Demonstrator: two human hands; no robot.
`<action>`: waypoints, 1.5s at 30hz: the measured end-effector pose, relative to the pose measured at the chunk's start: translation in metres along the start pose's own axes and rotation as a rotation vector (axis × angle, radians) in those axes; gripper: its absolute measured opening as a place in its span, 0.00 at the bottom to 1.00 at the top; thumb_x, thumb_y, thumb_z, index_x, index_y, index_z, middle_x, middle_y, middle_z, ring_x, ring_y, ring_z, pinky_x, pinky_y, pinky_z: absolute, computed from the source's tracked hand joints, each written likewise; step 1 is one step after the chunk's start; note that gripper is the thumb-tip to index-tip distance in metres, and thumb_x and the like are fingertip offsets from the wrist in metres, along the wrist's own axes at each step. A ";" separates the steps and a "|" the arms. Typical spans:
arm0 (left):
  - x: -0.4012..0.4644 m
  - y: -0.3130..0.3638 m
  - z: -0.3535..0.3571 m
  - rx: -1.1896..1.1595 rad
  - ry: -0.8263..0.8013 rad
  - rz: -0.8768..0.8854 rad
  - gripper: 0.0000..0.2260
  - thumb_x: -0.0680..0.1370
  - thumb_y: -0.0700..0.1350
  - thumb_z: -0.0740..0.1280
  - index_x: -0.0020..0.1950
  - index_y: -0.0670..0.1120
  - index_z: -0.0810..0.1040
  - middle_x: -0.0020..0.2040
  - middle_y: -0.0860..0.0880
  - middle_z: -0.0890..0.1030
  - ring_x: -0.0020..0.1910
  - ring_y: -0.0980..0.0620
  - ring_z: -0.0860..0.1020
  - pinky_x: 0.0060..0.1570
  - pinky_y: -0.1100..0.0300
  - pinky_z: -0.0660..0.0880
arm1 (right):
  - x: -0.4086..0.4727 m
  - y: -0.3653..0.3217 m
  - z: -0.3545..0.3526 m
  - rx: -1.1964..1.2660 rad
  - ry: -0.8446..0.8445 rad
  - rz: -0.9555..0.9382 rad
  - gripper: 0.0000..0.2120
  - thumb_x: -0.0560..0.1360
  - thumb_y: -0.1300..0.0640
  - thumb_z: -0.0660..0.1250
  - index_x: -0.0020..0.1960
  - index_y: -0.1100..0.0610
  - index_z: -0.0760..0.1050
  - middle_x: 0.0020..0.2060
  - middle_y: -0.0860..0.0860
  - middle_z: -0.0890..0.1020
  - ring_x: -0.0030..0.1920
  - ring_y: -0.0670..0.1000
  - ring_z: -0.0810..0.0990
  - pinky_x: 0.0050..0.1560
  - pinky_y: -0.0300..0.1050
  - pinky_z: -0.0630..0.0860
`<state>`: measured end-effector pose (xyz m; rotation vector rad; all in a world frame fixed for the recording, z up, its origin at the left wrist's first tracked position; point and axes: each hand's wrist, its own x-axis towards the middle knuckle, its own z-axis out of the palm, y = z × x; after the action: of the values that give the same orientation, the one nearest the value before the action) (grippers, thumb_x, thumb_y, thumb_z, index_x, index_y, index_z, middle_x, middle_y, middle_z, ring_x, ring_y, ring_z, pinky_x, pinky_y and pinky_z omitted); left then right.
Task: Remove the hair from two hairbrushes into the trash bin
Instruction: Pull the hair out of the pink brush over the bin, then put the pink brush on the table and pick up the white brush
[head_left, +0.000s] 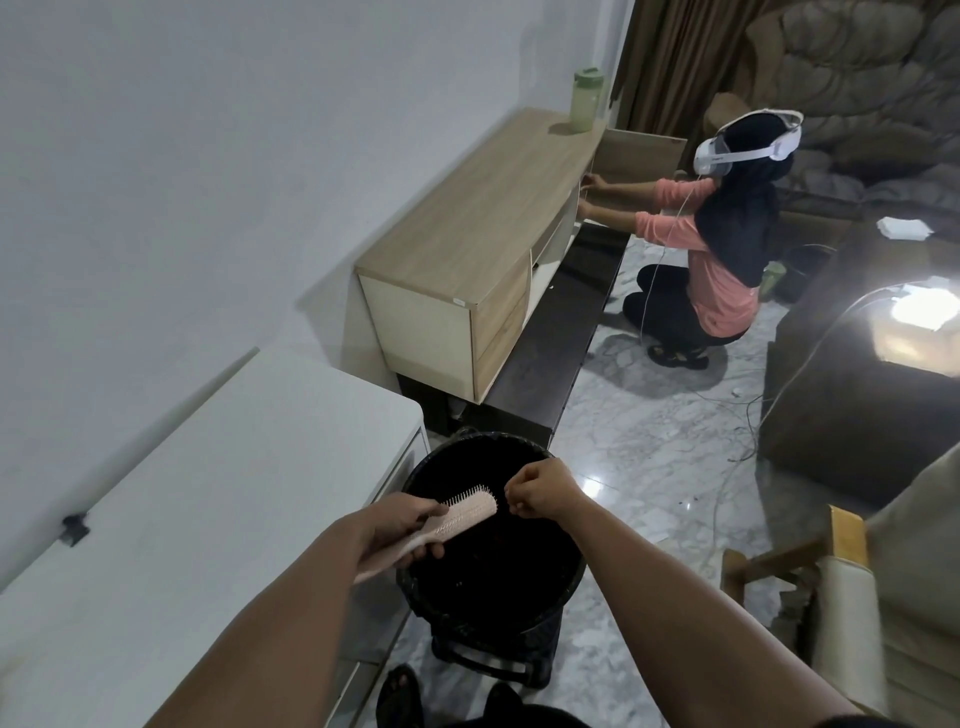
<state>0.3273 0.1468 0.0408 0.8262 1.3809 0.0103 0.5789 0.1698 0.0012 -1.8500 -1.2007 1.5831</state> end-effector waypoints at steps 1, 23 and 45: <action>-0.001 0.002 0.003 0.029 0.039 0.016 0.19 0.84 0.53 0.63 0.63 0.38 0.77 0.39 0.44 0.84 0.27 0.53 0.74 0.27 0.62 0.69 | 0.000 -0.001 0.002 -0.046 0.001 -0.023 0.06 0.73 0.71 0.70 0.43 0.63 0.83 0.31 0.58 0.82 0.27 0.48 0.80 0.34 0.40 0.82; 0.001 -0.004 0.005 0.064 0.604 0.290 0.16 0.85 0.49 0.62 0.72 0.46 0.73 0.50 0.45 0.85 0.44 0.46 0.87 0.42 0.52 0.86 | -0.008 0.012 0.003 -0.261 -0.033 -0.002 0.17 0.76 0.63 0.71 0.64 0.54 0.79 0.49 0.54 0.83 0.46 0.53 0.83 0.49 0.46 0.80; -0.029 -0.037 -0.030 -0.425 0.643 0.352 0.11 0.83 0.48 0.69 0.54 0.40 0.84 0.50 0.42 0.86 0.49 0.41 0.85 0.49 0.47 0.84 | -0.020 -0.048 0.078 -0.344 -0.080 -0.164 0.11 0.77 0.64 0.68 0.57 0.65 0.83 0.37 0.56 0.82 0.36 0.55 0.80 0.27 0.38 0.73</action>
<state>0.2776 0.1218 0.0476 0.7170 1.7206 0.8786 0.4896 0.1631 0.0296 -1.8422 -1.7035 1.4420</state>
